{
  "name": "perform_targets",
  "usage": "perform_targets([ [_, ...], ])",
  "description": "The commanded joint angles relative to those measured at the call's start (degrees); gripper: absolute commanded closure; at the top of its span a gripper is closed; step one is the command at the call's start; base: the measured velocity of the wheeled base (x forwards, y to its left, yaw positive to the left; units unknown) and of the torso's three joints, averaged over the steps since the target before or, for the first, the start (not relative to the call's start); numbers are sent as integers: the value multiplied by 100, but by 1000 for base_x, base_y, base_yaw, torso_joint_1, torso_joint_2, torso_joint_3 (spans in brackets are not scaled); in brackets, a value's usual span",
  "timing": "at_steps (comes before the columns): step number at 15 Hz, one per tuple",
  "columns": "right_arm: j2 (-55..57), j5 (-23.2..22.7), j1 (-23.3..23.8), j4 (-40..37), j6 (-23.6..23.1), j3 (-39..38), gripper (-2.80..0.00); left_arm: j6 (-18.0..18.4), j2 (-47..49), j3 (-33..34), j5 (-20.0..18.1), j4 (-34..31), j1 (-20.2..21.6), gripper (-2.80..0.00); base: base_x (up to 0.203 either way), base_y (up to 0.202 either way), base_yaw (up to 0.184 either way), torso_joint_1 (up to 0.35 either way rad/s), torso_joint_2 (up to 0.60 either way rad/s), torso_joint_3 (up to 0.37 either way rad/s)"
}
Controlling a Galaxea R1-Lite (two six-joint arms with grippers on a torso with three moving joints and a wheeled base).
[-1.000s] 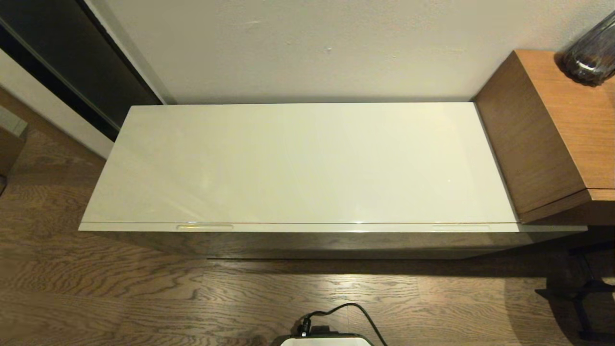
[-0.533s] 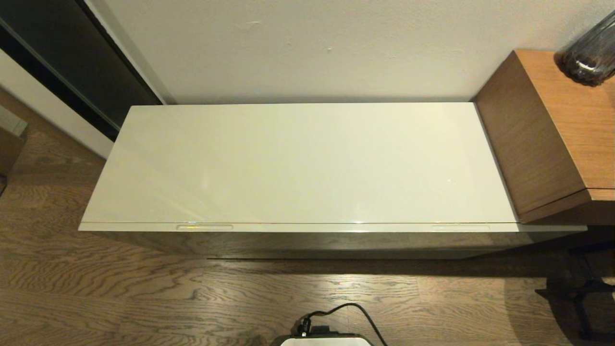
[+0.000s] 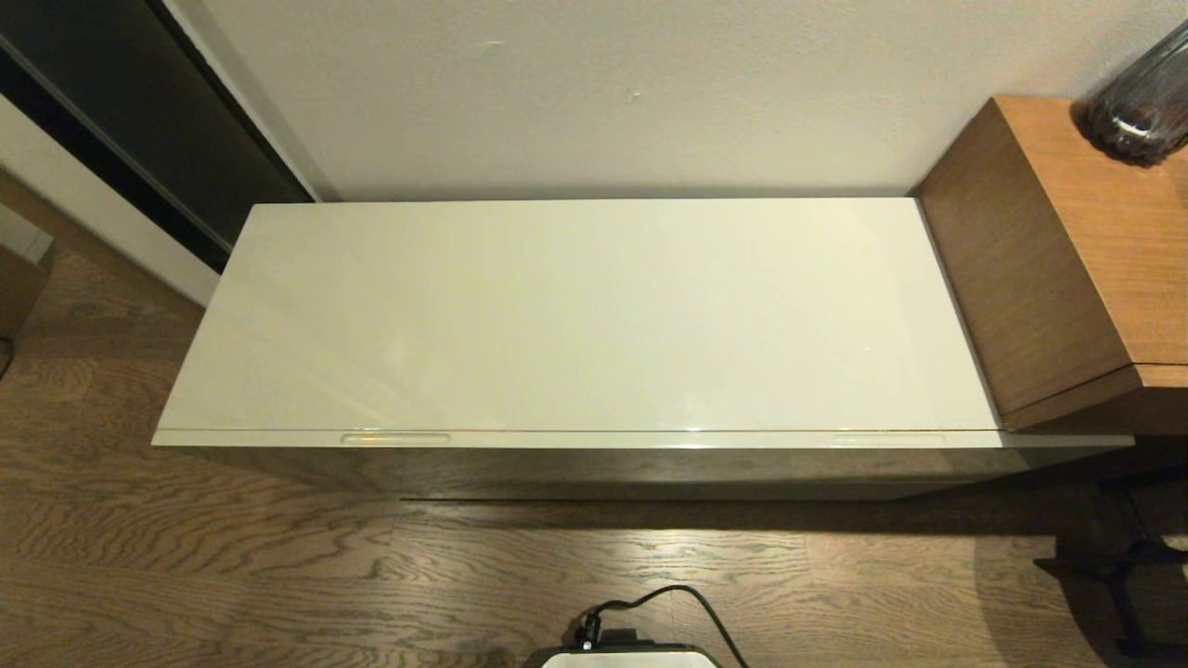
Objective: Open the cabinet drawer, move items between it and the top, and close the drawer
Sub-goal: Open the drawer
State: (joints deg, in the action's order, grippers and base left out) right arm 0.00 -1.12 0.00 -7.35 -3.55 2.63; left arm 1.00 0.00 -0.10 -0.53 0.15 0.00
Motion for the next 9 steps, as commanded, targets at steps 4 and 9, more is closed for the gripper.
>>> perform_targets([
  [4, 9, -3, 0, -3, -6, 0, 0, 405, 13, -96, -20, -261, 0, 0, 0, 0, 0, 0, 0, 0],
  [9, 9, -2, 0, -3, -6, 0, 0, 136, 1098, -1461, -16, -958, 16, 0, 0, 0, 0, 0, 0, 0],
])
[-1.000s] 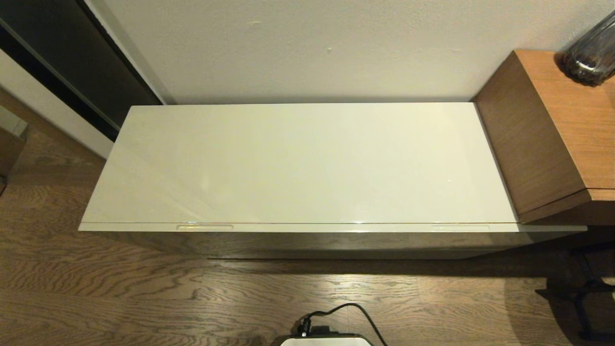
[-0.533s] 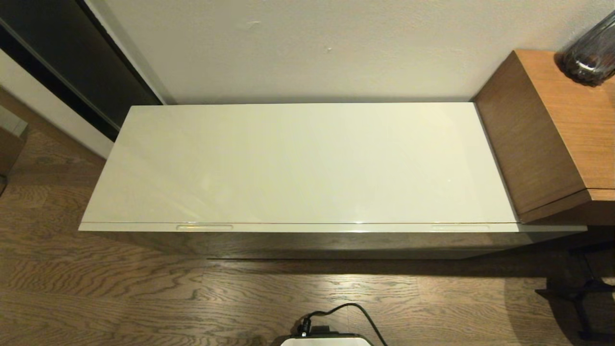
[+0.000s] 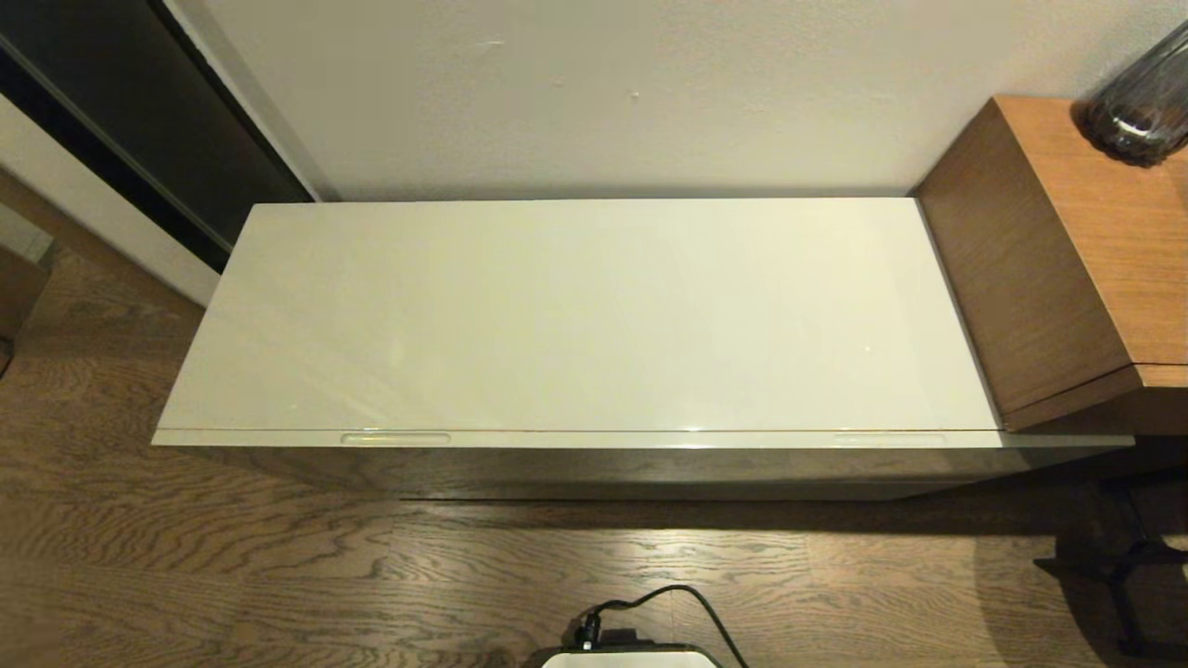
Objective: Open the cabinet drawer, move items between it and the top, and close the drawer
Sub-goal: Open the drawer
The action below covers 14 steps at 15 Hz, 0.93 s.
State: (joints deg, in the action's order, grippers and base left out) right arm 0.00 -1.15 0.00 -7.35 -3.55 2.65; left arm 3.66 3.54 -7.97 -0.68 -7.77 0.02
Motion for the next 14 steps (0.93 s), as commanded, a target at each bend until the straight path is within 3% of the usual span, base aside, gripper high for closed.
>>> perform_targets([
  [1, 9, 0, 0, -3, -6, -1, 0, -276, 1435, -1233, -17, -387, 16, 0, 0, 0, 0, 0, 0, 0],
  [4, 9, 0, 0, -3, -6, -1, 0, -547, 3628, -2532, -319, -1158, 4, 0, 0, 0, 0, 0, 0, 0],
  [6, 9, 0, 0, -3, -6, -1, 0, -676, 4412, -3132, -640, -1655, -16, 0, 0, 0, 0, 0, 0, 0],
  [8, 9, 0, 0, -3, -6, -1, 0, -732, 5329, -3254, -924, -1687, -88, 0, 0, 0, 0, 0, 0, 0],
  [10, 9, 0, 0, -3, -6, -1, 0, -847, 6380, -3187, -1173, -1197, -238, 0, 0, 0, 0, 0, 0, 0],
  [12, 9, 0, 0, -3, -6, -1, 0, -1124, 7121, -3052, -1318, 305, -557, 0, 0, 0, 0, 0, 0, 0],
  [14, 9, 0, 0, -3, -6, -1, 0, -1430, 7625, -2981, -1364, 1203, -879, 0, 0, 0, 0, 0, 0, 0],
])
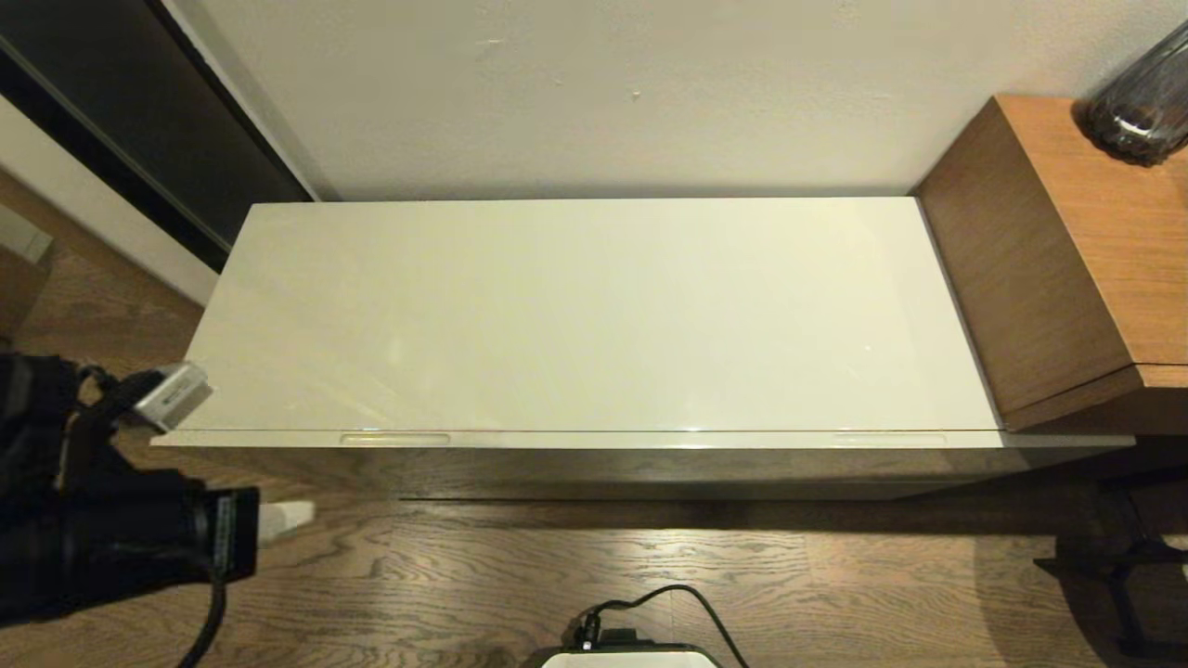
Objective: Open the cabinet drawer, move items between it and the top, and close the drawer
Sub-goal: Open the drawer
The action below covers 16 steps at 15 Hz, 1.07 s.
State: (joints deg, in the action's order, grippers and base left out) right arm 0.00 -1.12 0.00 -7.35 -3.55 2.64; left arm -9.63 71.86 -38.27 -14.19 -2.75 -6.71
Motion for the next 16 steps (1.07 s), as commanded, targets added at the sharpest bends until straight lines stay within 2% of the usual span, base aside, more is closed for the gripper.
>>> perform_targets([
  [1, 9, -3, 0, -3, -6, -1, 0, -164, 1045, 47, 2, 874, -314, 0, 0, 0, 0, 0, 0, 0],
  [4, 9, -3, 0, -3, -6, -1, 0, -214, 1568, -29, 236, 1011, -558, 0, 0, 0, 0, 0, 0, 0],
  [6, 9, -6, 0, -3, -6, -1, 0, -182, 1922, -52, 754, 1222, -713, 0, 0, 0, 0, 0, 0, 0],
  [7, 9, -3, 0, -3, -6, -1, 0, -170, 2125, -55, 1011, 1557, -764, 0, 0, 0, 0, 0, 0, 0],
  [8, 9, -3, 0, -3, -6, -1, 0, -158, 2178, -62, 1138, 1692, -797, 0, 0, 0, 0, 0, 0, 0],
  [10, 9, -3, 0, -3, -6, -1, 0, -138, 2448, -199, 1251, 2191, -797, 0, 0, 0, 0, 0, 0, 0],
  [16, 9, -3, 0, -3, -6, -1, 0, -151, 2832, -597, 1302, 2250, -791, 0, 0, 0, 0, 0, 0, 0],
])
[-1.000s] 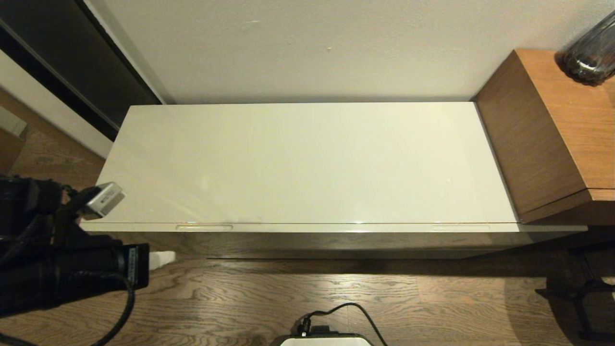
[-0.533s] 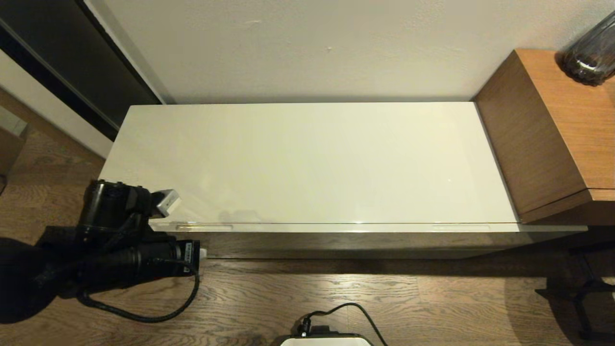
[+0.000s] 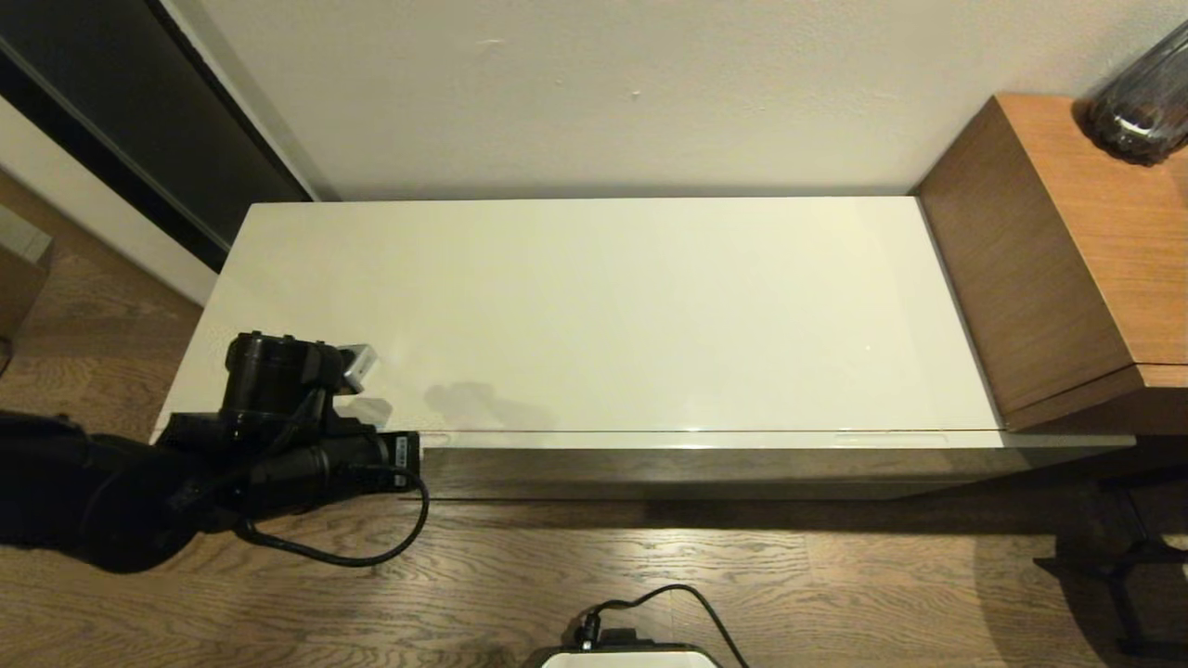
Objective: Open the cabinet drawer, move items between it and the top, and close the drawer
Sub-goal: Open the drawer
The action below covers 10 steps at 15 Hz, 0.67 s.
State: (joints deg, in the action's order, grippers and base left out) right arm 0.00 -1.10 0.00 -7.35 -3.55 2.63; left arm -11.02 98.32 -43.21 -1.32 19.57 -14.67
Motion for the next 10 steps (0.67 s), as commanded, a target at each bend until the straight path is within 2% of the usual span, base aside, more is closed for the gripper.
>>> perform_targets([
  [1, 9, -5, 0, -3, -6, 0, 0, -14, 222, -195, 50, 20, 7, 0, 0, 0, 0, 0, 0, 0],
  [10, 9, -5, 0, -3, -6, 0, 0, 1, 249, -372, 107, -94, 42, 0, 0, 0, 0, 0, 0, 0],
])
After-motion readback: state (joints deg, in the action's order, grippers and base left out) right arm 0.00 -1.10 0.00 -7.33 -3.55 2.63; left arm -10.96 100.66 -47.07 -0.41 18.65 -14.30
